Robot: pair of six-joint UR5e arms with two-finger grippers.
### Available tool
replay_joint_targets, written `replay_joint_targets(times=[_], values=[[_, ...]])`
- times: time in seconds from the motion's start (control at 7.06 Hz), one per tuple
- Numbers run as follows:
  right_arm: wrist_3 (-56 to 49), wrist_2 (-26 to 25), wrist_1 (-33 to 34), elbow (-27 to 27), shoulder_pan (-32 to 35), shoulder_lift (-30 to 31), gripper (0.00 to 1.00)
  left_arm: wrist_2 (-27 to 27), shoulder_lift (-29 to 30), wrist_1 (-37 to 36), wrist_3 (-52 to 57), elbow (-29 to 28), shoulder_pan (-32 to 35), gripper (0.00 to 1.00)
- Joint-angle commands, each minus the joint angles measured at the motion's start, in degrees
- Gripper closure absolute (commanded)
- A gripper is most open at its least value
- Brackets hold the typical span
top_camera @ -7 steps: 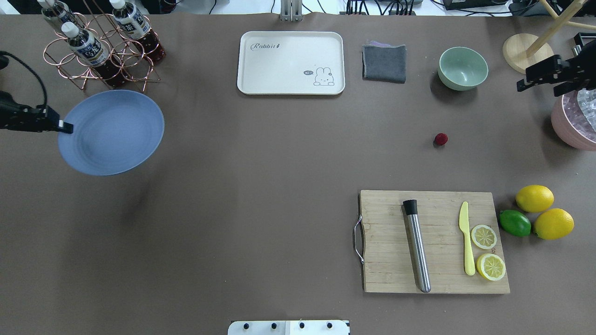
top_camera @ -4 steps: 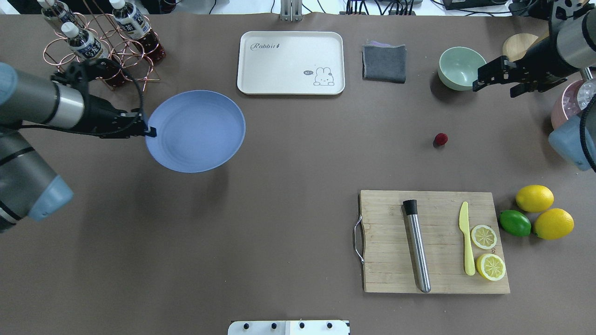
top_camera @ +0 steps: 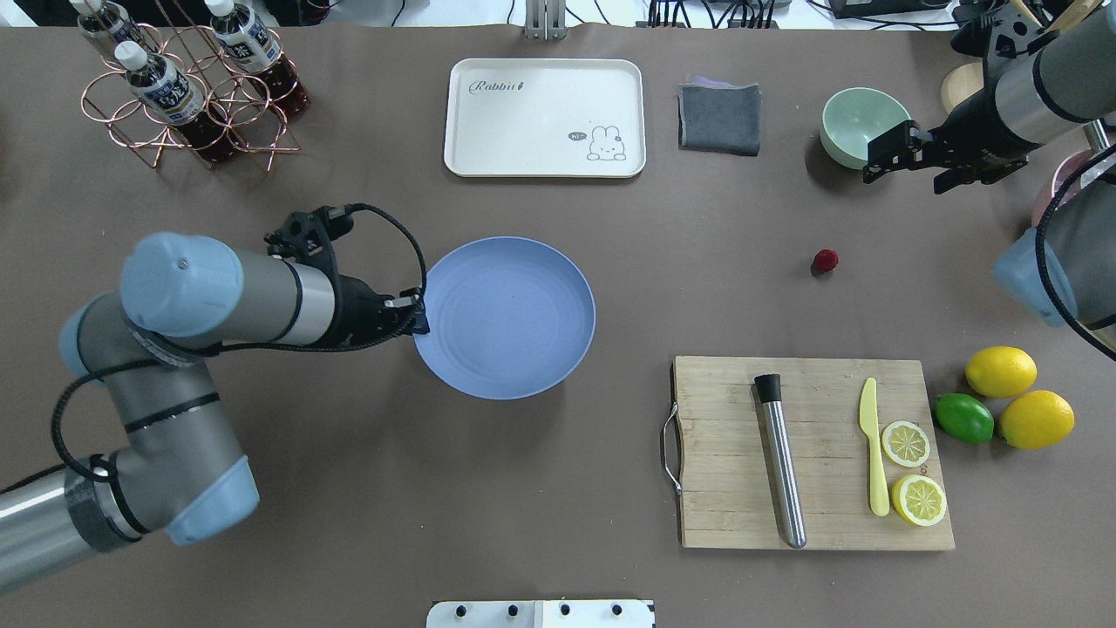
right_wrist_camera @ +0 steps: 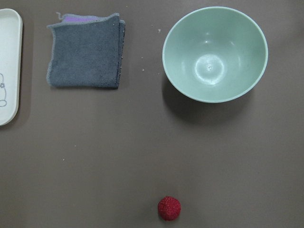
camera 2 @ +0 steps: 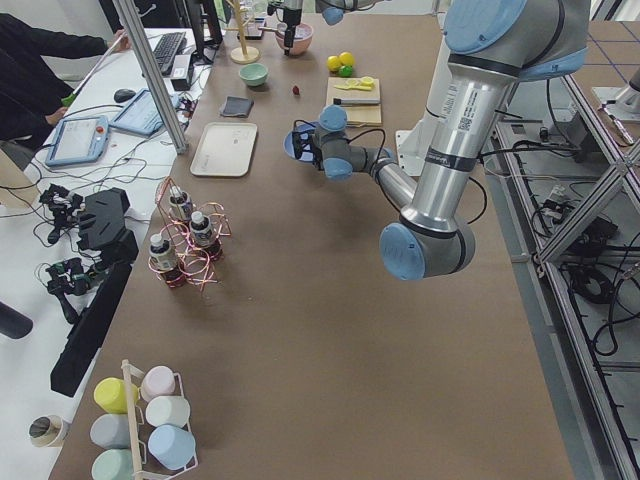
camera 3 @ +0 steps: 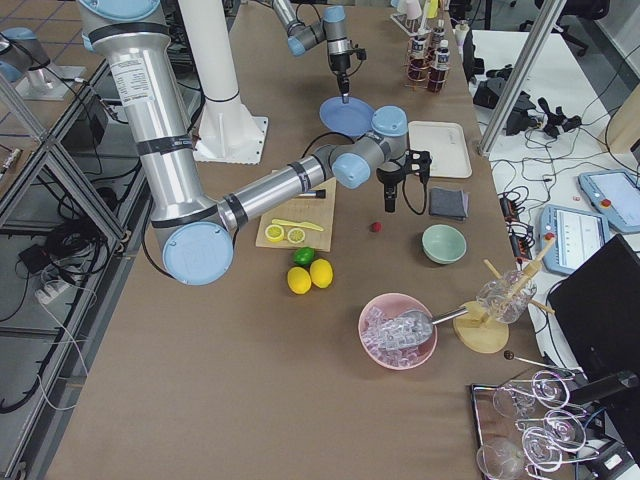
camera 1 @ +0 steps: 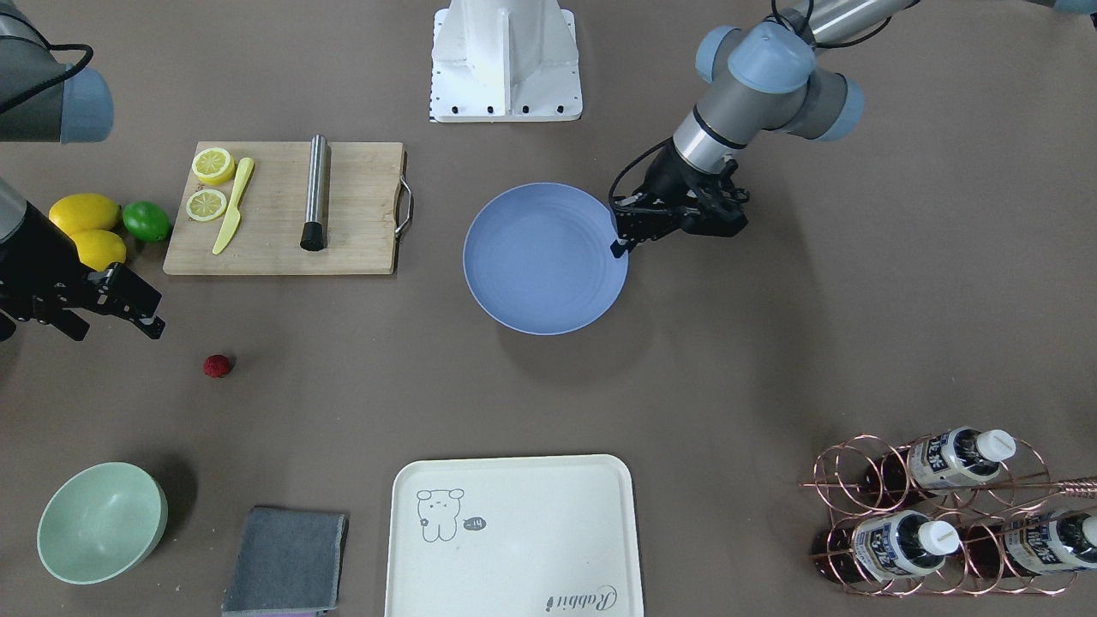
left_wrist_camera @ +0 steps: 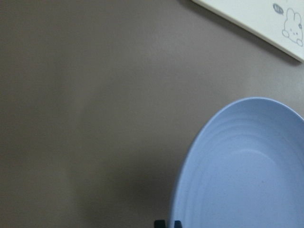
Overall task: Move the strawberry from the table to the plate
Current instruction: 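Push the blue plate toward center with left gripper while right arm reaches out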
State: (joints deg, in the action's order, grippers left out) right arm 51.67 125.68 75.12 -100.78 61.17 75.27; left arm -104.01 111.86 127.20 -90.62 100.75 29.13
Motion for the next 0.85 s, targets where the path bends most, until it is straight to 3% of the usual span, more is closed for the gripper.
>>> replay_joint_targets(times=[0.0, 0.14, 0.71], values=[[0.01, -0.44, -0.06, 0.85, -0.7, 0.32, 0.0, 10.09, 3.27, -2.48, -2.97, -0.73, -8.88, 1.0], [0.62, -0.53, -0.06, 1.03, -1.4, 0.4, 0.0, 12.23, 3.97, -2.48, -3.16, -1.95, -10.31, 1.0], [1.68, -4.73, -0.15, 4.09, -6.93, -0.21, 0.0, 12.25, 3.98, -2.39, -3.07, -2.14, -9.62, 1.0]])
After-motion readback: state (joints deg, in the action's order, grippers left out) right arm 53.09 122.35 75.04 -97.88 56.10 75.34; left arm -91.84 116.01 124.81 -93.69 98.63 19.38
